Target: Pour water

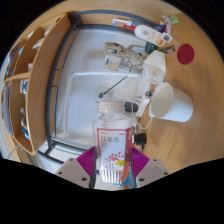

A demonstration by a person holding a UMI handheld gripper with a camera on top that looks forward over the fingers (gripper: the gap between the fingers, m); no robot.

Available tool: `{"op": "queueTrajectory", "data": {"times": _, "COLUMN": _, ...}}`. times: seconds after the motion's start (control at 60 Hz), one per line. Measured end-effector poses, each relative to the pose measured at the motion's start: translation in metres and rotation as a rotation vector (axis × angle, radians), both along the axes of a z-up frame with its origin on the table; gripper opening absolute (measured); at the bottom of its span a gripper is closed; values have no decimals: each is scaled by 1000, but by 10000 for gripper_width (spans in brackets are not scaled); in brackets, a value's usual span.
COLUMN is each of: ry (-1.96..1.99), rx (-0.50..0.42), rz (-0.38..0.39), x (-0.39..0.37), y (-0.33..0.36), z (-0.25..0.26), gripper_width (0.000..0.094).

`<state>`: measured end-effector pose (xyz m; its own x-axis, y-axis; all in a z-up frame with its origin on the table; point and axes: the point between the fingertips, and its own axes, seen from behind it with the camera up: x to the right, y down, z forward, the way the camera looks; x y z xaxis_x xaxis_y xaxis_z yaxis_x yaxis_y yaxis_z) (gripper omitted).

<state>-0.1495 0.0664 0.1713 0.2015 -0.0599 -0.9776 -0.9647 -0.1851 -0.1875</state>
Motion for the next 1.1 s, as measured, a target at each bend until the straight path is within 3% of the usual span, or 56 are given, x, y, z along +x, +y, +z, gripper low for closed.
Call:
{"op": "queueTrajectory", "data": {"times": 0.2, "ry": 344, "rx": -37, "rz": -50, "x": 30, "y": 11, "z": -3, "gripper_width": 472}}
{"op": "queueTrajectory", "data": {"times": 0.4, "ry": 558, "rx": -118, "rz": -45, "x": 32, "y": 12, "z": -13, "gripper_width": 472}}
{"op": "queueTrajectory", "data": {"times": 0.683, "ry": 555, "rx": -139, "rz": -28, "x": 32, "y": 3, "z": -14, "gripper_width": 474}}
{"op": "queueTrajectory", "data": {"times": 0.867, "ry": 385, "rx": -86, "rz": 9, "x": 40, "y": -1, "z": 25, "gripper_width": 472}}
{"op": "queueTrajectory", "data": {"times": 1.033, "ry": -97, "rx": -12, "rz": 130, "x": 54, "y": -5, "z": 72, "gripper_width": 473}}
{"op": "queueTrajectory", "data": {"times": 1.1, "ry": -275, "rx": 36, "rz": 126, "x": 75, "y": -4, "z": 93, "gripper_width": 472}}
